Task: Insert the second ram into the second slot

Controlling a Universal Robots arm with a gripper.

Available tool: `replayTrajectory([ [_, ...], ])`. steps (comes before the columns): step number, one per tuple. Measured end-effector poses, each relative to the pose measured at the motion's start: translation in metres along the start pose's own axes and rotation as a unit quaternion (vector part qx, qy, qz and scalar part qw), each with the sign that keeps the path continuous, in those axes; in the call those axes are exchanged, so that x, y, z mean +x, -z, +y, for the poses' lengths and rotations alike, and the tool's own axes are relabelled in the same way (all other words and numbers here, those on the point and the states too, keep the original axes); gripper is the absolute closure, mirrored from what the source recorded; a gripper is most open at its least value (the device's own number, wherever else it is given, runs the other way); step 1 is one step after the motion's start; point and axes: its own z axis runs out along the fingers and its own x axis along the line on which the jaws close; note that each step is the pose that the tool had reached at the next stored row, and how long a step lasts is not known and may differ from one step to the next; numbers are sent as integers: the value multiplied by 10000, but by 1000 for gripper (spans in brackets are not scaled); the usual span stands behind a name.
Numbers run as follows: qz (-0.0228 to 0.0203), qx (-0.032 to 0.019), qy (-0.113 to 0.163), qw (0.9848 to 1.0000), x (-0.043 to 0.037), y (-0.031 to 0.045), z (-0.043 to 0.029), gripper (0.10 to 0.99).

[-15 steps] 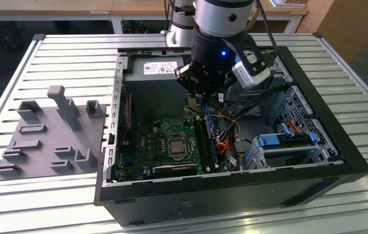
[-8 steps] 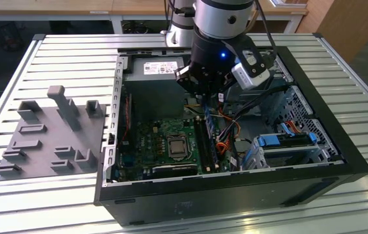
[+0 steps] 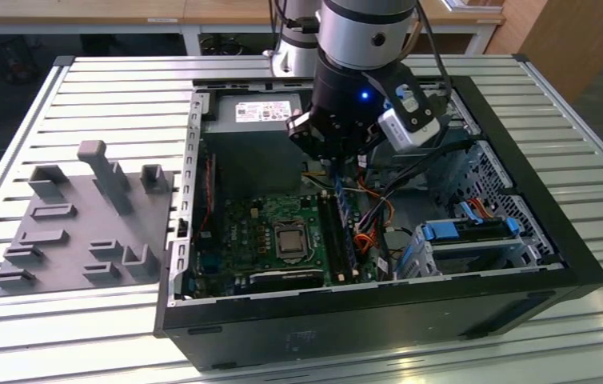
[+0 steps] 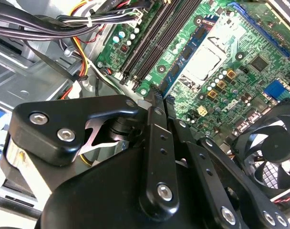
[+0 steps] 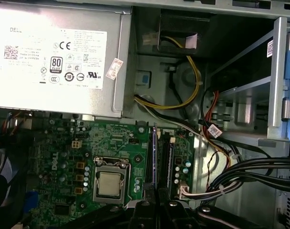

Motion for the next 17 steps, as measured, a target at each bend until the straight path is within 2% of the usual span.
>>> replayTrajectory([
  [17,5,0,0,10000,1,-84,-17,949],
])
